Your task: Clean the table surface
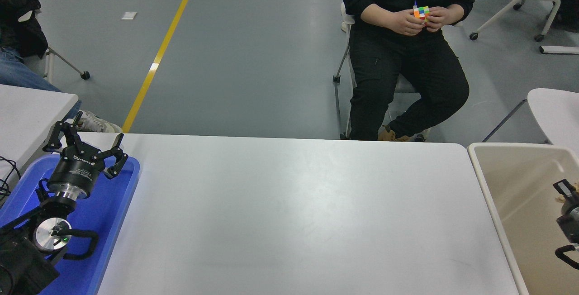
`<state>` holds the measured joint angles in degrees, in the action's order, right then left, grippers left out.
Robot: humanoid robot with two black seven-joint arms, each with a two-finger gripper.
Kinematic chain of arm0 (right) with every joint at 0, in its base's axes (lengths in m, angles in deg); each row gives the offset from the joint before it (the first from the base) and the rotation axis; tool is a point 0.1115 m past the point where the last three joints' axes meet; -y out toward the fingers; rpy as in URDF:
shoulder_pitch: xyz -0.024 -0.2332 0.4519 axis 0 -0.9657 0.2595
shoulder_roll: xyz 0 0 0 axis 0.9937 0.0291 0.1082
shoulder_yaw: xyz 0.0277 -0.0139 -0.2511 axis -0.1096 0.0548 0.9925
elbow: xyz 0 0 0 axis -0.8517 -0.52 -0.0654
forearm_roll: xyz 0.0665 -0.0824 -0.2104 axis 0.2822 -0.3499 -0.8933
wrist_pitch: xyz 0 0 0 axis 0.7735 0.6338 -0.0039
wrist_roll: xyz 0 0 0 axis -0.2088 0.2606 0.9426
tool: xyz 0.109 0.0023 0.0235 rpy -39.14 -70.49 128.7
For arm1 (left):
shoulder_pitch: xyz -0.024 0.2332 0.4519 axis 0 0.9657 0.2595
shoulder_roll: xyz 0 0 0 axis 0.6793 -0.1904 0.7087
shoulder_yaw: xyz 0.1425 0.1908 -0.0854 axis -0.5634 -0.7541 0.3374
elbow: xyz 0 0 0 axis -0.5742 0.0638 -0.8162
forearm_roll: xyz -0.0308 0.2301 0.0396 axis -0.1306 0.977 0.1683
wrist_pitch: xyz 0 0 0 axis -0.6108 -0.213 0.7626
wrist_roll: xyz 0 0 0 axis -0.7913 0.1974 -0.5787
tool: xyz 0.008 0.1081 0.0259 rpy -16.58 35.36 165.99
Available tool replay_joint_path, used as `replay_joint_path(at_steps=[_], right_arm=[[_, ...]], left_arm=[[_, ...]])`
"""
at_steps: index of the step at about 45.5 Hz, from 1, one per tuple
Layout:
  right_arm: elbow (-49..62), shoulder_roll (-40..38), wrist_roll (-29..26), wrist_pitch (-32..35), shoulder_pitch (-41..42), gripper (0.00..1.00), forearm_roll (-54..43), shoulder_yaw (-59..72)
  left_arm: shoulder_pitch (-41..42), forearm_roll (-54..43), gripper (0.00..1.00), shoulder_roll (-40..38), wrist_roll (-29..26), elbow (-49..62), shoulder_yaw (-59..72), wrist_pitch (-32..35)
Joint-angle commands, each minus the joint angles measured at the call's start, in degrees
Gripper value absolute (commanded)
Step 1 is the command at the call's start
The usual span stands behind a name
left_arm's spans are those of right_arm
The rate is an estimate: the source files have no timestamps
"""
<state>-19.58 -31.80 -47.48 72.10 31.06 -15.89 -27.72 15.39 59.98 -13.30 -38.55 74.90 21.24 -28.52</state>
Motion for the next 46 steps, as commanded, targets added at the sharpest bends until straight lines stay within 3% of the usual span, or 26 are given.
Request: replay_joint_path(at_steps=[1, 38, 44, 46], right_arm=[[0.0, 1.7, 0.0, -0.8, -2.0, 0.00, 0.9, 0.0], [0.0, 3.8, -0.1, -1.8, -3.7, 0.00, 1.0, -0.1], [0.0, 3.8, 0.0, -2.7, -4.0, 0.30, 1.0, 0.5], [0.0, 3.8, 0.0, -3.1, -4.1, 0.47, 1.0, 0.5]], left_arm=[[0.0, 0.0, 1.00, 0.0, 0.0, 0.0, 0.0, 0.0], [0.0, 0.0, 1.00, 0.0, 0.0, 0.0, 0.0, 0.0], [0.0, 0.0, 1.00, 0.0, 0.0, 0.0, 0.0, 0.0], [0.0, 0.0, 1.00, 0.0, 0.0, 0.0, 0.0, 0.0]])
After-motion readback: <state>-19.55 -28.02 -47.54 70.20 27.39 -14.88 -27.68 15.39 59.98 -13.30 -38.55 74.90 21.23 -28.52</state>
